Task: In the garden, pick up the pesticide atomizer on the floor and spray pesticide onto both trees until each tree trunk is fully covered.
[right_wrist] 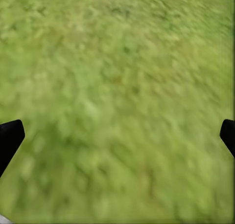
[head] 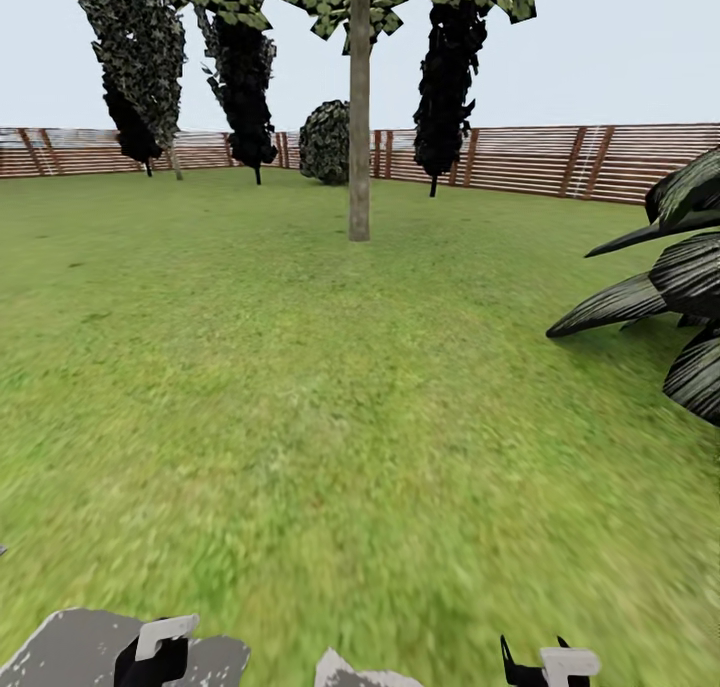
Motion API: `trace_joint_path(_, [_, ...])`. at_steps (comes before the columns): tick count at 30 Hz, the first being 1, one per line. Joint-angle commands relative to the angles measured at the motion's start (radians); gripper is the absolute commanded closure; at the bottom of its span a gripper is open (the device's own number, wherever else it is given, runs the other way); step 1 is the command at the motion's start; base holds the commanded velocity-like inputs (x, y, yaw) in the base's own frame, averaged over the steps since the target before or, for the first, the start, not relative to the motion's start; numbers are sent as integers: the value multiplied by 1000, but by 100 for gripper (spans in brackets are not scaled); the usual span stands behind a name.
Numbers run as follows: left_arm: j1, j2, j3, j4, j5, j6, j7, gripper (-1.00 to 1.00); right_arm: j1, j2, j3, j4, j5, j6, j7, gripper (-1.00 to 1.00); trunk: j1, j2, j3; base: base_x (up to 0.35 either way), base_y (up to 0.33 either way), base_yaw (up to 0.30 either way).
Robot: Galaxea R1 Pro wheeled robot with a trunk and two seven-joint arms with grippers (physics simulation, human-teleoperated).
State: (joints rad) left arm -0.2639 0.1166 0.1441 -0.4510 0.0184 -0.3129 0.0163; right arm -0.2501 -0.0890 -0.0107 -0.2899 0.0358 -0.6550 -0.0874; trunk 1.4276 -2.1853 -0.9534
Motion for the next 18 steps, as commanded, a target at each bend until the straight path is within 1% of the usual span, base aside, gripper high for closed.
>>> trace_joint_path(1, [0, 0, 0, 0, 0, 0, 0, 100, 0, 0, 0, 0, 0, 0, 0, -100, 0, 0, 0, 0, 0, -35])
trace_joint_path(14, [0, -4, -4, -2, -5, 0, -1, 100, 0, 0, 0, 1, 0, 0, 0, -100, 0, 0, 1, 2, 0, -5])
trace_joint_path(16, [0, -5, -3, -2, -3, 1, -1, 100, 0, 0, 0, 1, 1, 0, 0, -100, 0, 0, 1, 113, 0, 0])
trace_joint_path(18, [0, -4, -1, -1, 1, 2, 1, 100, 0, 0, 0, 1, 0, 0, 0, -100, 0, 0, 1, 326, 0, 0])
